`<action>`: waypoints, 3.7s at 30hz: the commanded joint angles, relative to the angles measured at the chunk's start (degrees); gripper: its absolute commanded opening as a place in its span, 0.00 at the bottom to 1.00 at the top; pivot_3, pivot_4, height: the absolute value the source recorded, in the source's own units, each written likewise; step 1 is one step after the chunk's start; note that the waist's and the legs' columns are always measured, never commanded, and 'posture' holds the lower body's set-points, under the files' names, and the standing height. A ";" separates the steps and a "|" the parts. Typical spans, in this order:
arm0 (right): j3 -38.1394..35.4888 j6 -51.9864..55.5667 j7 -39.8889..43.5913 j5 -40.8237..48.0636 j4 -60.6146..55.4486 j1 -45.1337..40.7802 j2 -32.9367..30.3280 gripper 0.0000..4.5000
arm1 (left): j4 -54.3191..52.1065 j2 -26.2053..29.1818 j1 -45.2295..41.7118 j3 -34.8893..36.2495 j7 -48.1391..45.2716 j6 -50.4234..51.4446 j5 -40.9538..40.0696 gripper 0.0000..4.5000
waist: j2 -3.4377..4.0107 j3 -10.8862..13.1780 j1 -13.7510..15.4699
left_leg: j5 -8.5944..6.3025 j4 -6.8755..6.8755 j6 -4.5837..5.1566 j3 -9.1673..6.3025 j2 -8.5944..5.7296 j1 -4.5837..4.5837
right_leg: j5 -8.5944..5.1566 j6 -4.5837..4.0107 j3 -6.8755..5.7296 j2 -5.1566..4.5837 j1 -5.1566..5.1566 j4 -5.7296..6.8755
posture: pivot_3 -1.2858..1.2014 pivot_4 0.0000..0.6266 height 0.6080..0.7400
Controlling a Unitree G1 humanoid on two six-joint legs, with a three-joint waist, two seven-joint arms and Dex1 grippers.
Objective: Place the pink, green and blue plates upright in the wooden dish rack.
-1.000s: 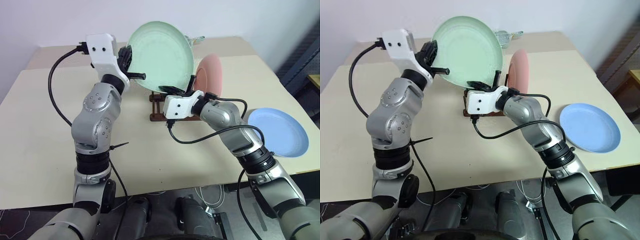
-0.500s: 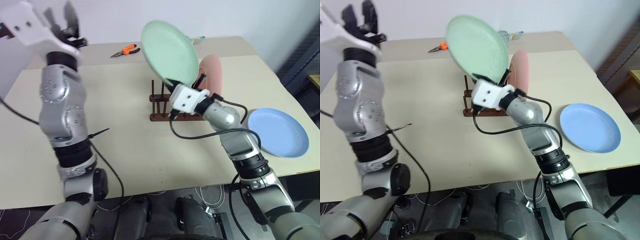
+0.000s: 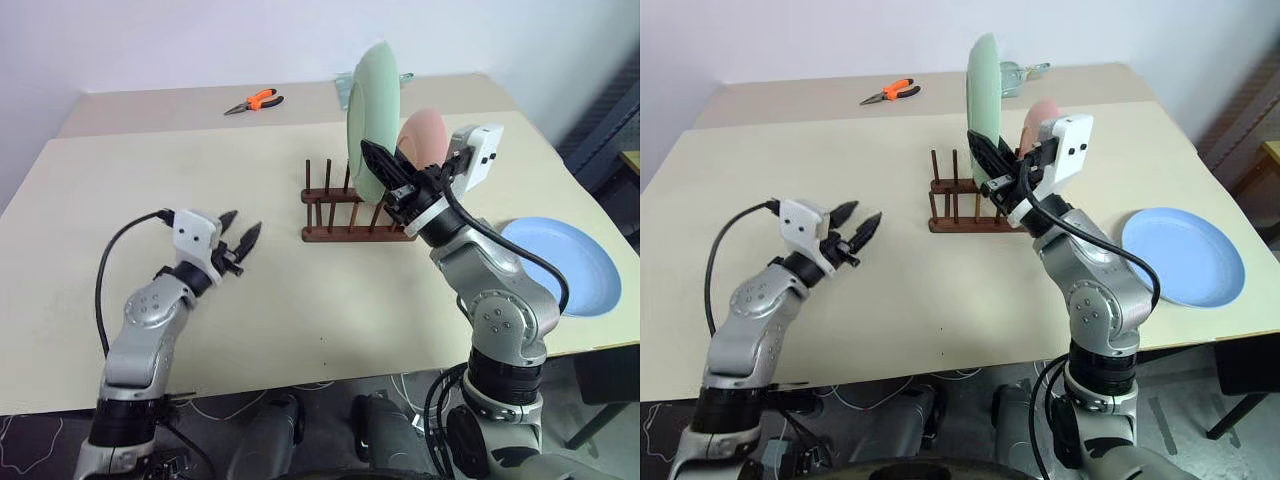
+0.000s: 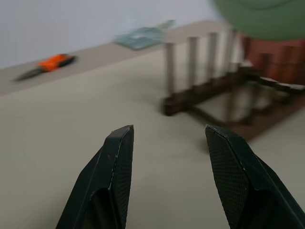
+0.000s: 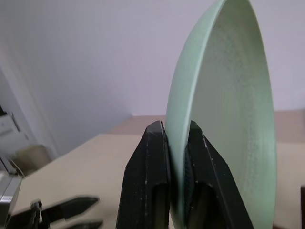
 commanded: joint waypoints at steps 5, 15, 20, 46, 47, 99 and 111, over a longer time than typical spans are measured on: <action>0.25 -1.20 -1.29 0.83 0.51 -0.30 -1.11 0.00 | -4.79 0.91 0.60 -2.27 -3.80 1.71 -2.04 0.54 | 0.04 0.01 -0.03 | 0.02 0.01 0.03 0.00 0.00 0.00 | 0.00 0.00 -0.01 0.00 0.00 0.00 | 0.52 0.24 0.85; 0.14 -0.72 -0.91 0.81 7.55 -3.22 -3.59 0.35 | -6.23 0.50 0.37 -5.58 -4.61 1.82 -0.56 0.54 | 0.11 0.05 -0.13 | 0.03 -0.02 0.04 0.00 0.00 0.00 | 0.00 0.01 -0.01 0.00 -0.01 -0.01 | 0.52 0.24 0.85; 2.70 -3.62 0.52 -3.91 7.03 -4.10 -7.36 0.55 | -6.30 0.18 0.43 -6.25 -4.29 1.79 -0.26 0.54 | 0.12 0.06 -0.11 | 0.02 -0.02 0.04 0.01 0.00 0.00 | -0.01 0.02 -0.01 0.00 -0.01 -0.02 | 0.52 0.24 0.85; -19.00 -5.09 19.13 -10.43 -3.74 28.82 -42.92 0.93 | 1.59 -1.59 -6.60 -10.96 -11.51 -0.95 0.32 0.54 | 0.34 0.17 2.09 | -0.14 0.09 0.33 0.11 0.08 -0.14 | -0.05 0.04 -0.15 -0.13 0.33 -0.76 | 0.52 0.24 0.85; -18.12 -6.32 18.60 -12.78 -2.81 30.92 -43.22 0.99 | 1.72 -1.64 -6.62 -11.23 -11.75 -1.11 0.48 0.54 | 0.34 0.17 1.93 | -0.15 0.11 0.35 0.10 0.08 -0.16 | -0.04 0.04 -0.17 -0.13 0.35 -0.80 | 0.52 0.24 0.85; 4.59 -1.57 -15.84 19.28 6.86 -14.55 7.43 0.01 | 12.08 2.07 -4.70 0.11 -1.96 -13.48 8.70 0.54 | 0.71 0.18 -0.11 | -0.15 0.06 0.36 0.23 -0.05 -0.08 | 0.14 0.26 -0.03 -0.07 -0.09 -0.06 | 0.52 0.24 0.85; 4.88 -0.86 -16.99 15.79 14.22 -12.45 8.96 0.01 | 11.32 1.57 -4.97 -0.70 -1.60 -12.44 8.69 0.54 | 0.72 0.17 -1.34 | -0.10 -0.04 0.28 0.21 0.01 -0.08 | 0.14 0.26 -0.03 -0.03 -0.21 0.05 | 0.52 0.24 0.85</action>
